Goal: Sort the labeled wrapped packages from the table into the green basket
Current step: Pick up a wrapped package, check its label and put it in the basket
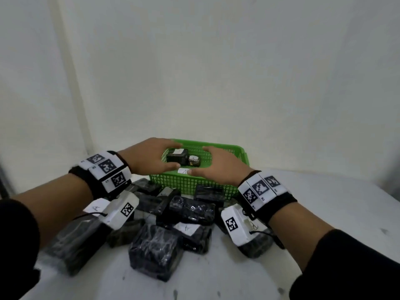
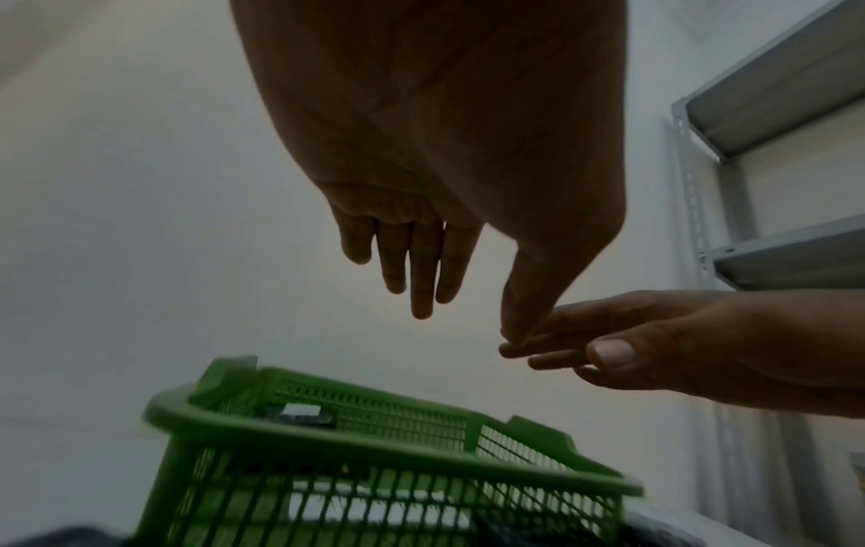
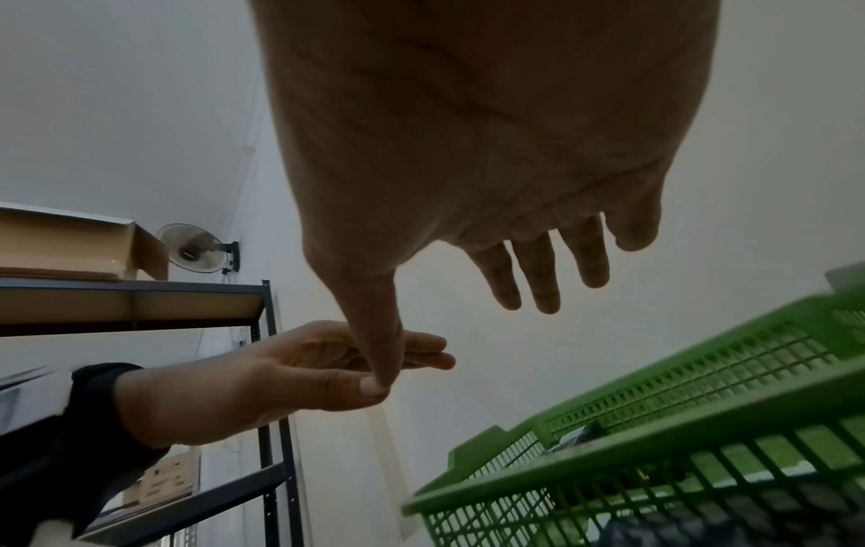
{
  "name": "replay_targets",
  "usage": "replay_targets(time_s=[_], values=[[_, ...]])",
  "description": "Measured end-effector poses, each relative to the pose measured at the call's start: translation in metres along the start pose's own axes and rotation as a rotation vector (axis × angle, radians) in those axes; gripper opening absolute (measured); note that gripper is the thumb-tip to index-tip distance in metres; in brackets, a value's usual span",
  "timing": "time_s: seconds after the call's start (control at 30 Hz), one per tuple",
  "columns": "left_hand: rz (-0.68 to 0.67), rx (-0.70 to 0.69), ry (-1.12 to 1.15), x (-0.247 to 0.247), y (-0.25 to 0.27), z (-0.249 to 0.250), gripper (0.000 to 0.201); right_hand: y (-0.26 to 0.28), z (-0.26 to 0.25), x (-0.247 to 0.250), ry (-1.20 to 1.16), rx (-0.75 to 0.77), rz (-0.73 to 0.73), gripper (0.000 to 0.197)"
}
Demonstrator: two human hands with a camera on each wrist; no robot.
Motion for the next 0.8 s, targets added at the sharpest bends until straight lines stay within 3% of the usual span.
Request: replay_targets(time_s=[0.4,0.53,0.63,0.8], values=[[-0.143,-0.091,0.061,-0.063,0.057,0.023,0.069,0.064,-0.002,-0.05,-0.083,0.046,-0.064,0.1],[-0.231,-0.07,-0.022,-0.069,0.05,0.033,0.074,0.063,0.001,-0.06,0.045,0.007,-0.137,0.072],[-0.302,-0.031,-0.06,-0.073,0.041,0.033,0.065,0.055,0.005,-0.066,0.148,0.006,-0.146,0.058],[-0.337,-0.018,-0.096,-0.076,0.036,0.029,0.046,0.046,0.007,-0.073,0.229,0.05,-0.129,0.063]])
Point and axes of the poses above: each hand's wrist, its own y-axis away from the middle knuckle, its own x-axis out of the back of the hand, z = x × y, the point moved 4 cm from there along -y, towards the middle knuckle, and after that the axes turned 1 degree about y, right-handed, at the moved point
